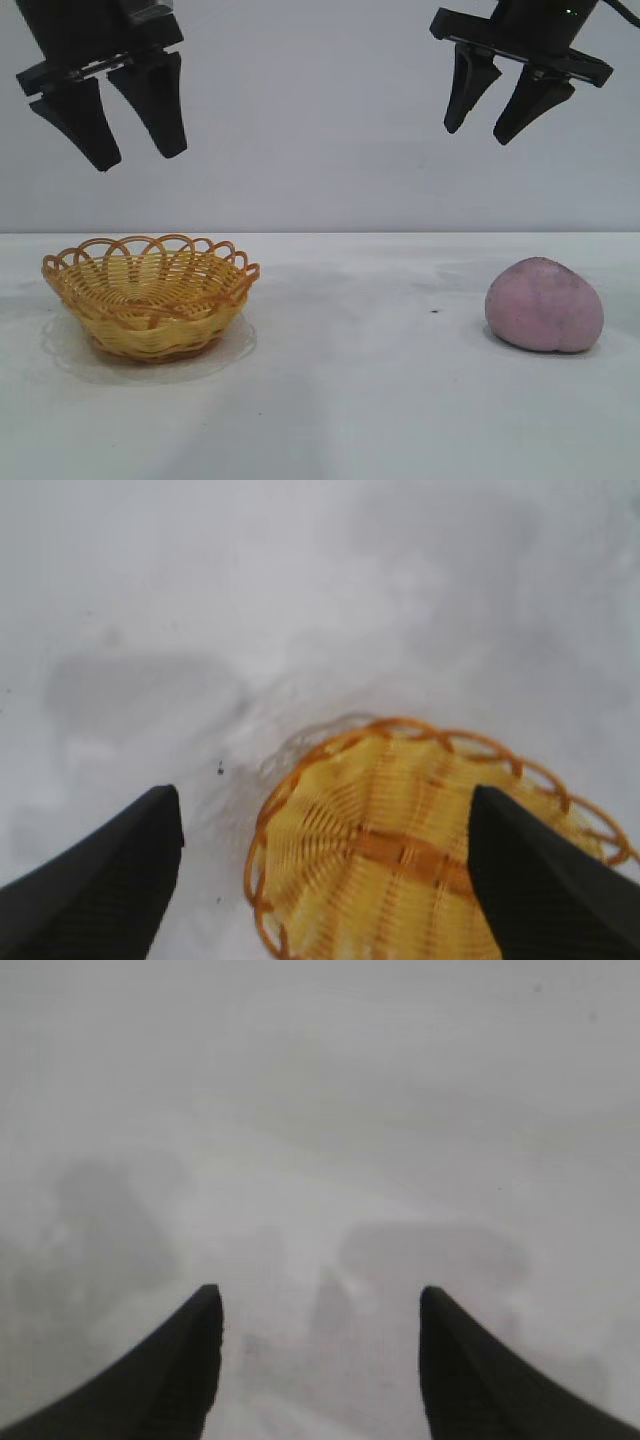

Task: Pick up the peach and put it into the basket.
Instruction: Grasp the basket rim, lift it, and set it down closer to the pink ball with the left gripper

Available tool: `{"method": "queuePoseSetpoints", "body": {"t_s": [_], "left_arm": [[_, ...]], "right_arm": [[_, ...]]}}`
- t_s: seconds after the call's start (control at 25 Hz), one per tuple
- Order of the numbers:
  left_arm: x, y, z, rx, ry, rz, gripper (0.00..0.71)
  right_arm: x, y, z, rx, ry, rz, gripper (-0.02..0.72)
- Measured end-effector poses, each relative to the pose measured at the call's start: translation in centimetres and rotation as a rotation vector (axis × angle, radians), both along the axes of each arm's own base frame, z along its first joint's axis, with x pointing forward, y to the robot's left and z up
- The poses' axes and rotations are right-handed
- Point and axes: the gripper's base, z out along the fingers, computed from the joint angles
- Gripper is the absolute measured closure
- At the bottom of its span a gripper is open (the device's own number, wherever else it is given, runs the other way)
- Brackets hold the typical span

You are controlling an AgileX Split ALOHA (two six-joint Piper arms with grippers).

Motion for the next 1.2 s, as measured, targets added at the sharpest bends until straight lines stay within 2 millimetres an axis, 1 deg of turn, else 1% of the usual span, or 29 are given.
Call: {"method": "queuePoseSetpoints", "body": {"t_s": [0.2, 0.32, 0.48, 0.64, 0.76, 1.2], "left_arm": [[0.8, 0.0, 0.1, 0.094, 0.067, -0.193, 0.193], [1.2, -0.1, 0.3, 0.109, 0.072, -0.256, 0.193], [1.5, -0.8, -0.4, 0.13, 0.079, -0.332, 0.193], [1.4, -1.9, -2.0, 0.181, 0.106, -0.405, 0.193], [1.8, -2.3, -3.2, 0.218, 0.118, -0.43, 0.193], [4.0, -2.7, -6.8, 0.253, 0.125, -0.436, 0.193]], "right_arm": [[-0.1, 0.0, -0.1, -0.001, 0.012, 0.005, 0.325], [-0.1, 0.0, -0.1, -0.001, 0.016, 0.007, 0.325], [-0.1, 0.0, -0.1, -0.001, 0.016, 0.007, 0.325], [-0.2, 0.0, -0.1, -0.003, 0.017, 0.008, 0.325], [-0.2, 0.0, -0.1, -0.003, 0.017, 0.008, 0.325], [-0.2, 0.0, -0.1, -0.003, 0.022, 0.01, 0.325]]}}
